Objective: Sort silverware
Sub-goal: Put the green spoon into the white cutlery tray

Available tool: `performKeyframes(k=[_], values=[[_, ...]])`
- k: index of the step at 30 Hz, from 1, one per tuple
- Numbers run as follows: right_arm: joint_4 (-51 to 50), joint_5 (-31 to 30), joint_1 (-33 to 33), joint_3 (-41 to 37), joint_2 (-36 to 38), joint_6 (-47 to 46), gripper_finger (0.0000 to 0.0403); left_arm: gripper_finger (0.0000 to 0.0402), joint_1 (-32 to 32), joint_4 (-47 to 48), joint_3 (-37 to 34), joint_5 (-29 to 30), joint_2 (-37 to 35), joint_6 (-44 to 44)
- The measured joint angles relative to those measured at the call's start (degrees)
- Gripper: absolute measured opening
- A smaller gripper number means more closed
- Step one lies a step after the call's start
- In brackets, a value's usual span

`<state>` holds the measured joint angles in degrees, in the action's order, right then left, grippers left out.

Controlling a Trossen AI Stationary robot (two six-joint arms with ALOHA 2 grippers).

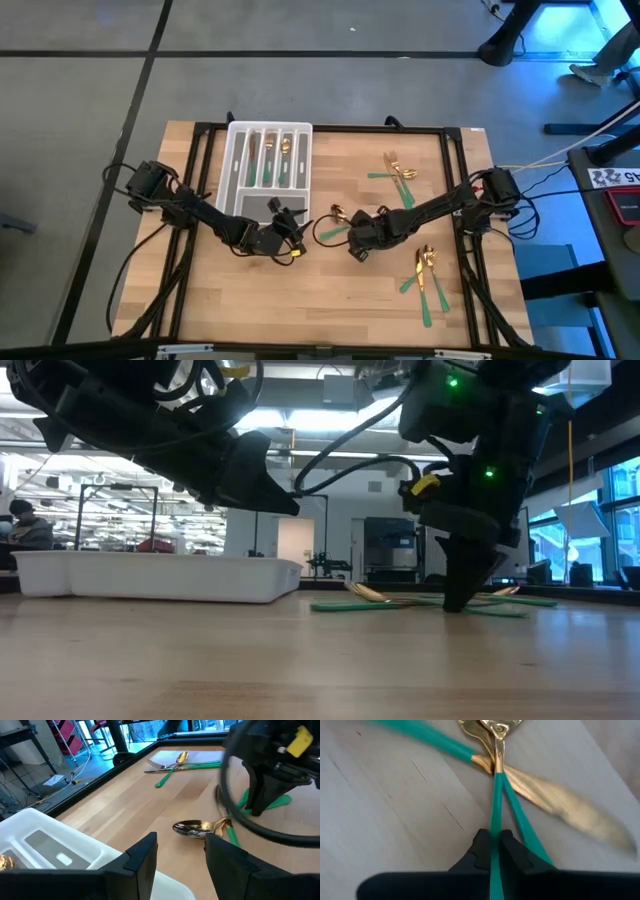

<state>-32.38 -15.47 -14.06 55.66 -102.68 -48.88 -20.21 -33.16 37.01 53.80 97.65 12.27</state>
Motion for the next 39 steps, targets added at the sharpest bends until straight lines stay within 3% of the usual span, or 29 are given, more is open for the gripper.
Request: performKeyframes(k=[10, 15, 18, 20, 24, 27, 32, 39], values=[[-0.19, -5.9, -0.5, -0.22, 6.58, 2.64, 0.0009, 0.0153, 0.0, -0.09, 0.0, 0.35, 0.0, 2.07], [3.15, -16.02, -2.36, -0.18, 8.15, 4.22, 0.0013, 0.0153, -0.4, -1.02, 0.0, 4.11, 0.48, 2.4], [13.35, -24.85, -3.6, -3.54, 8.18, 6.1, 0.001, 0.0153, -1.67, -7.11, -0.04, 6.9, 2.7, -4.19], [26.65, -26.88, -4.41, -7.13, 8.15, 9.81, 0.001, 0.0153, -1.96, -13.33, -0.04, 6.71, 4.62, -7.54], [55.49, -27.41, -5.34, -13.37, 8.16, 23.83, 0.0003, 0.0153, -0.88, -30.36, -0.04, -3.41, 9.98, -14.27], [67.33, -28.9, -4.98, -15.28, 8.07, 33.48, 0.0002, 0.0153, 0.11, -43.16, 0.35, -10.13, 13.76, -16.93], [71.96, -29.68, -4.62, -15.34, 8.07, 43.18, 0.0001, 0.0153, 2.48, -50.38, 2.33, -10.56, 16.5, -17.79], [66.49, -28.93, -4.29, -15.34, 8.05, 44.83, 0.0001, 0.0153, 5.35, -44.88, 3.5, -9.92, 16.3, -9.78]])
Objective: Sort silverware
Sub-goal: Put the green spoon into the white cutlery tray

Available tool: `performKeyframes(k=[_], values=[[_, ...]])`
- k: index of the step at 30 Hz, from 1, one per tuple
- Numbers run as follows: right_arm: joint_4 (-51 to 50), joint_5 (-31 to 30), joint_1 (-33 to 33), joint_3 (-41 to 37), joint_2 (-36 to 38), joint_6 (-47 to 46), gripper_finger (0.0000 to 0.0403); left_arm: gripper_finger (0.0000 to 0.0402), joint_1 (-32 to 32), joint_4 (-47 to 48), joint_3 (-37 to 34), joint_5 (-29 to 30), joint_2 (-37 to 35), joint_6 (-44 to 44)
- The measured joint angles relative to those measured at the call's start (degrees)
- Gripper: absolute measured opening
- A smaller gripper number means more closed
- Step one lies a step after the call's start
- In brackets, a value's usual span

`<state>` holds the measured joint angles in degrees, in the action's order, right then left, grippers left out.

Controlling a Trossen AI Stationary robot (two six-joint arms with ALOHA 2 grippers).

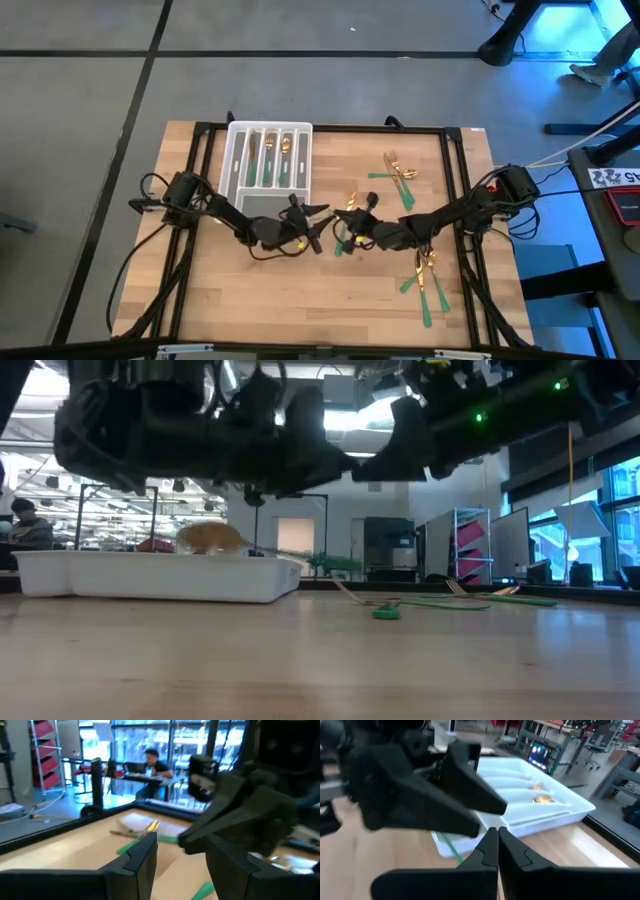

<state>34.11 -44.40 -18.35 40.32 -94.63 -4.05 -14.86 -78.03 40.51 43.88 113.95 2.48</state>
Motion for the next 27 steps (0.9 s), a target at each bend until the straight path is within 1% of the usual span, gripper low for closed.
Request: performKeyframes(k=[2, 4, 6, 8, 10, 11, 14, 16, 19, 22, 24, 27], values=[[-2.53, 1.49, 0.0, 0.02, 0.0, -0.02, 0.0001, 0.0153, -0.61, 2.56, -0.02, 0.32, -1.13, -0.13], [-4.7, 5.55, 0.0, 0.0, 0.0, -0.03, 0.0, 0.0153, -1.95, 6.86, 0.0, 0.75, -3.74, -1.45], [-5.46, 9.04, 0.0, 0.0, 0.0, -0.09, 0.0, 0.0153, -3.71, 13.87, 0.0, 3.51, -7.61, -2.66], [-6.01, 12.73, 0.0, 0.0, 0.0, -0.07, 0.0, 0.0153, -5.91, 23.09, 0.0, 8.15, -12.22, -2.88], [-6.28, 19.23, 0.62, 0.0, 0.0, 0.55, 0.0002, 0.0153, -8.43, 32.12, 0.0, 12.71, -17.26, -1.44], [-6.27, 23.83, 0.9, 0.0, 0.0, 1.3, 0.0005, 0.0153, -9.78, 36.59, 0.0, 14.38, -19.7, -0.15], [-6.51, 37.99, 2.79, 0.3, -0.9, 3.58, 0.0036, 0.0153, -13.89, 48.51, 0.0, 15.3, -25.66, 4.45], [-6.98, 43.33, 4.15, 1.13, -2.67, 5.51, 0.0069, 0.0153, -16.56, 53.97, 0.02, 15.89, -27.75, 8.23], [-6.98, 48.29, 6.07, 3.98, -6.58, 9.69, 0.0126, 0.0147, -20.38, 60.47, 0.03, 19.24, -28.2, 15.71], [-7.32, 51.48, 6.97, 8.65, -11.63, 12.71, 0.0169, 0.0132, -22.84, 66.79, 0.04, 20.13, -28.02, 21.31], [-10.09, 51.72, 6.91, 12.22, -14.79, 15.52, 0.0183, 0.0122, -23.47, 69.86, 0.0, 20.2, -27.95, 24.49], [-18.99, 51.28, 6.87, 17.8, -18.36, 19.61, 0.0186, 0.0109, -23.6, 71.57, 0.02, 20.4, -27.95, 27.29]])
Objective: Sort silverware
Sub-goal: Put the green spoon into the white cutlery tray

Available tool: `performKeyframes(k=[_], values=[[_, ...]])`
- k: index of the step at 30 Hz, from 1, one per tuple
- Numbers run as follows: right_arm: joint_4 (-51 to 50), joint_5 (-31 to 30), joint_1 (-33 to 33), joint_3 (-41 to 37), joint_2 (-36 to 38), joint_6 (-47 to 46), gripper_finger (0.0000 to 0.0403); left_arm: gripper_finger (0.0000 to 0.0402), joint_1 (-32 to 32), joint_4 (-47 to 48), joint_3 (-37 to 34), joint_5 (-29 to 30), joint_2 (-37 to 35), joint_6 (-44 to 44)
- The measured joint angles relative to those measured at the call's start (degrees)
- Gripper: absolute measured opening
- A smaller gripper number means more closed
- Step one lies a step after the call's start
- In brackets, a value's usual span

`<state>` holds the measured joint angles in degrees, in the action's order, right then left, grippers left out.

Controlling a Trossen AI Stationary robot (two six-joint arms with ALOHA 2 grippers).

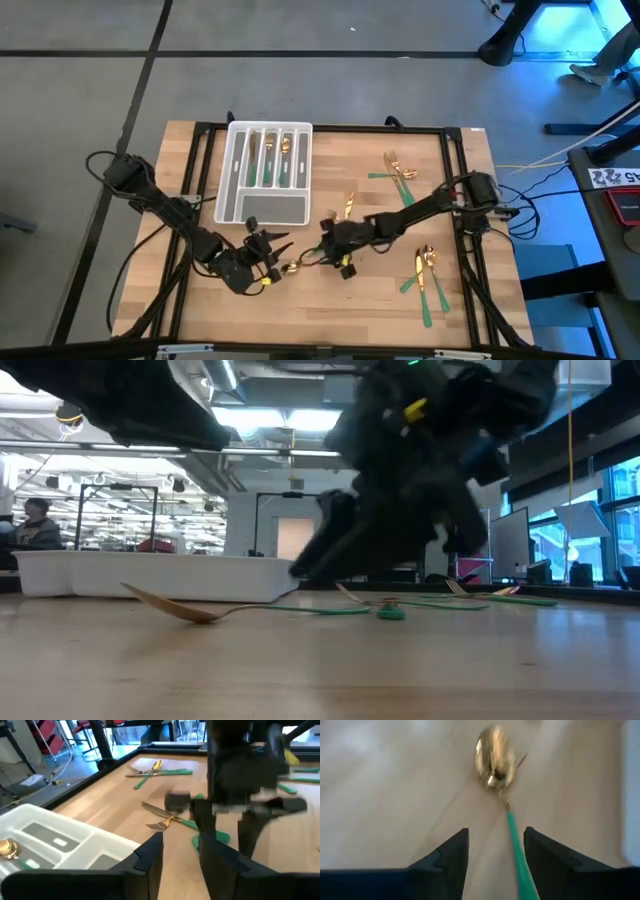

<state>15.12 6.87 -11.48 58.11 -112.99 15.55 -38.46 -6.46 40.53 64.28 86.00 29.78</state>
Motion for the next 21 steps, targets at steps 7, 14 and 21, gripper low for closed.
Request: performKeyframes(k=[7, 14, 21], values=[[-13.67, -4.06, 1.59, 7.89, -4.49, -1.42, 0.013, 0.009, -0.07, 1.26, -0.02, -0.05, 0.0, 0.27], [-13.89, 2.72, 4.43, 8.04, -6.66, -6.43, 0.0052, 0.0086, -0.04, 1.58, -0.02, -0.05, 0.0, 2.06], [-13.17, 1.15, 4.57, 8.04, -8.04, -12.38, 0.0017, 0.0086, -0.25, 3.46, -0.02, 1.1, -0.07, 5.19]])
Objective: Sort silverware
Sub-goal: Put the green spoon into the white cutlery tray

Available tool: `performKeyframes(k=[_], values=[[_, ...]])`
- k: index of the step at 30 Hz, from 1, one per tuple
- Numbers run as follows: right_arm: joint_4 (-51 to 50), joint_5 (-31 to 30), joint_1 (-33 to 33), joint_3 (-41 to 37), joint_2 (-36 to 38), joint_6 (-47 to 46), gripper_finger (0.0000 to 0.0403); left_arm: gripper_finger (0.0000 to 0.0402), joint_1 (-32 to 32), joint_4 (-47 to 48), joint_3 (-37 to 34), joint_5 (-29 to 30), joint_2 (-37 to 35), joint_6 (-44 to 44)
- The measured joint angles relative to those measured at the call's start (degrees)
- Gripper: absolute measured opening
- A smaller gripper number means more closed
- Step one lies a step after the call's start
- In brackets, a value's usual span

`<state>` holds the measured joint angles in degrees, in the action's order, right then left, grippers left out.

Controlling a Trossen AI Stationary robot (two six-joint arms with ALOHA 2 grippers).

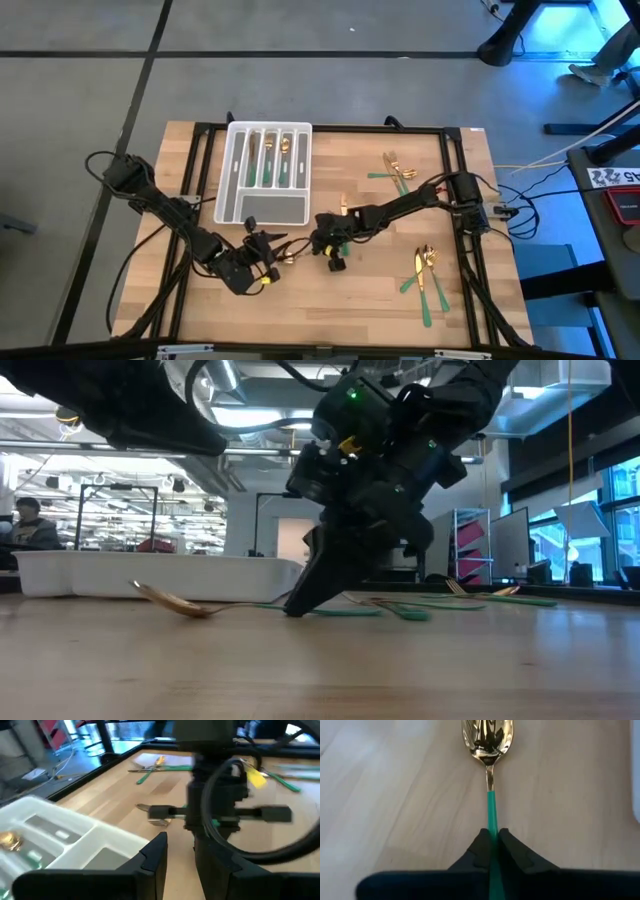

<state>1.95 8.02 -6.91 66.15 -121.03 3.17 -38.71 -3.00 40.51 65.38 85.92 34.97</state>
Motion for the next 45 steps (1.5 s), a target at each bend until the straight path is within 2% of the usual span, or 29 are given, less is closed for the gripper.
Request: performKeyframes(k=[4, 9, 13, 16, 20, 25, 28, 30, 36, 39, 42, 45], values=[[2.75, -3.49, -1.1, -1.45, 1.22, -4.59, 0.0008, 0.0086, -2.24, 11.24, 0.02, 5.59, -1.4, 15.08], [10.96, -6.2, -1.76, -6.73, 4.83, -9.03, 0.0007, 0.0086, -6.54, 25.7, 0.0, 6.45, -2.1, 34.08], [17.74, -7.85, -1.61, -12.37, 7.61, -12.33, 0.0005, 0.0086, -9.53, 30.93, -0.32, 6.5, -1.81, 43.46], [23.35, -8.96, -1.66, -15.91, 9.53, -14.0, 0.0002, 0.0086, -10.59, 27.72, -2.37, 6.55, -1.24, 44.19], [28.7, -9.53, -2.52, -18.45, 9.9, -15.09, 0.0001, 0.0086, -10.7, 17.95, -4.94, 6.27, 1.95, 41.67], [28.56, -6.38, -2.46, -18.31, 10.12, -16.82, 0.0003, 0.0086, -10.45, 6.7, -6.08, 5.76, 8.05, 36.57], [30.24, -6.28, -2.47, -18.32, 10.61, -16.34, 0.0015, 0.0086, -9.66, 2.79, -6.07, 5.75, 11.02, 35.88], [30.91, -6.3, -2.7, -17.56, 10.95, -15.44, 0.0036, 0.0086, -9.18, 0.61, -6.05, 5.74, 12.33, 35.24], [21.04, -9.88, -2.92, -11.67, 8.84, -10.07, 0.0148, 0.0086, -8.36, -3.47, -6.05, 5.58, 13.62, 33.3], [15.43, -13.69, -2.88, -8.07, 6.08, -11.01, 0.0184, 0.0086, -8.14, -3.98, -6.03, 5.56, 13.62, 31.85], [10.01, -19.01, -2.88, -5.32, 4.42, -13.41, 0.0184, 0.0086, -7.72, -4.3, -6.03, 5.56, 13.62, 32.41], [7.71, -18.84, -2.84, -4.26, 3.9, -14.82, 0.0151, 0.0086, -7.6, -6.05, -6.03, 5.53, 13.62, 32.72]])
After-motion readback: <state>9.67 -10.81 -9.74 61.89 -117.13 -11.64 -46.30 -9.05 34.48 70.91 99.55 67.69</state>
